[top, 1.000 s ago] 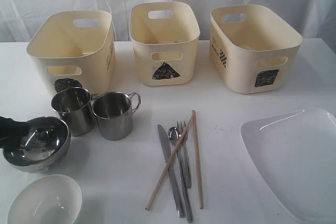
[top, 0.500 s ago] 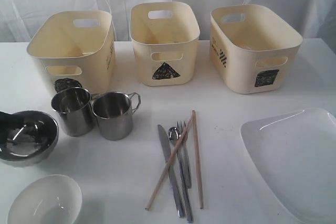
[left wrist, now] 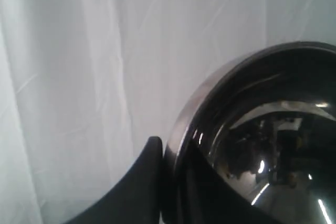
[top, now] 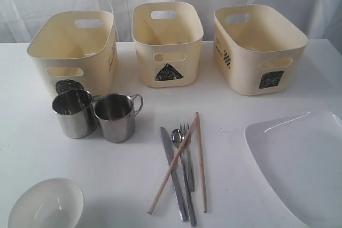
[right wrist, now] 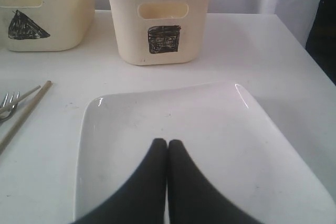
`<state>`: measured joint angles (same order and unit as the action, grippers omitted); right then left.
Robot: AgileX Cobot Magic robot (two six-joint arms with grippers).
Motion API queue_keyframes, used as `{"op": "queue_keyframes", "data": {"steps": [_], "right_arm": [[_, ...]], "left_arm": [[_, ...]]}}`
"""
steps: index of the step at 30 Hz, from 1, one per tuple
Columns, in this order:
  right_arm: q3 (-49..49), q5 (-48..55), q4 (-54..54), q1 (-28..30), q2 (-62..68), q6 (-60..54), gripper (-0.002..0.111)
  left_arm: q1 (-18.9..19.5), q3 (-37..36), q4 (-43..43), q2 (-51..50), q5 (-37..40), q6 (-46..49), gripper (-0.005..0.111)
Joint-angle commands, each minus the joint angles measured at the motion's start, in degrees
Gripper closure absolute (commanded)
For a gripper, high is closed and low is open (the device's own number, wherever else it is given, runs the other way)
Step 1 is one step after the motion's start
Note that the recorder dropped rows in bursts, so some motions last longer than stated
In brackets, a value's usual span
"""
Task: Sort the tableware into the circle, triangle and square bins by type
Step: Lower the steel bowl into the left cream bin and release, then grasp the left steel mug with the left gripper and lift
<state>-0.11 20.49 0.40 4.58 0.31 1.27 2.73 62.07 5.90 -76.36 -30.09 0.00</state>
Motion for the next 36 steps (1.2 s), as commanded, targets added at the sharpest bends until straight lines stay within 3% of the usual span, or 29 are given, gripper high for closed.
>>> {"op": "queue_keyframes", "data": {"steps": [1, 2, 5, 7, 10, 12, 16, 21, 24, 26, 28, 31, 36], "right_arm": [[0.1, -0.4, 0.0, 0.0, -0.3, 0.0, 0.108], [0.1, -0.4, 0.0, 0.0, -0.3, 0.0, 0.108], [0.1, -0.4, 0.0, 0.0, -0.3, 0.0, 0.108], [0.1, -0.4, 0.0, 0.0, -0.3, 0.0, 0.108], [0.1, -0.4, 0.0, 0.0, -0.3, 1.1, 0.108], [0.1, -0.4, 0.0, 0.0, -0.3, 1.1, 0.108], [0.1, -0.4, 0.0, 0.0, -0.3, 1.1, 0.108], [0.1, -0.4, 0.0, 0.0, -0.3, 1.1, 0.108], [0.1, -0.4, 0.0, 0.0, -0.3, 1.1, 0.108], [0.1, -0.4, 0.0, 0.0, -0.3, 1.1, 0.108], [0.1, -0.4, 0.0, 0.0, -0.3, 1.1, 0.108], [0.1, -0.4, 0.0, 0.0, -0.3, 1.1, 0.108], [0.1, -0.4, 0.0, 0.0, -0.3, 1.1, 0.108]], "left_arm": [[-2.5, 5.1, -27.8, -15.5, -8.6, -12.3, 0.107], [-3.6, 9.1, -35.0, -22.1, -10.5, -12.5, 0.107], [-5.5, 16.6, -36.6, -32.1, -6.0, -12.5, 0.103], [-6.6, 19.8, -36.7, -36.1, -0.7, -12.4, 0.09], [-7.6, 20.7, -37.0, -37.6, 2.2, -12.6, 0.06], [-8.0, 20.7, -37.0, -36.4, 5.1, -13.2, 0.053], [-8.2, 20.7, -37.0, -28.7, 14.7, -16.5, 0.052], [-9.2, 20.7, -32.9, -18.0, 44.9, -30.9, 0.052], [-10.4, 20.7, -25.7, -15.5, 64.0, -29.1, 0.053], [-10.9, 20.4, -18.3, -15.4, 72.8, -20.8, 0.054], [-10.9, 18.9, -10.8, -15.8, 75.3, -11.3, 0.054], [-10.9, 16.2, 1.1, -16.5, 74.4, -4.5, 0.054], [-10.9, 11.4, 6.0, -18.1, 71.8, -3.7, 0.054]]}}
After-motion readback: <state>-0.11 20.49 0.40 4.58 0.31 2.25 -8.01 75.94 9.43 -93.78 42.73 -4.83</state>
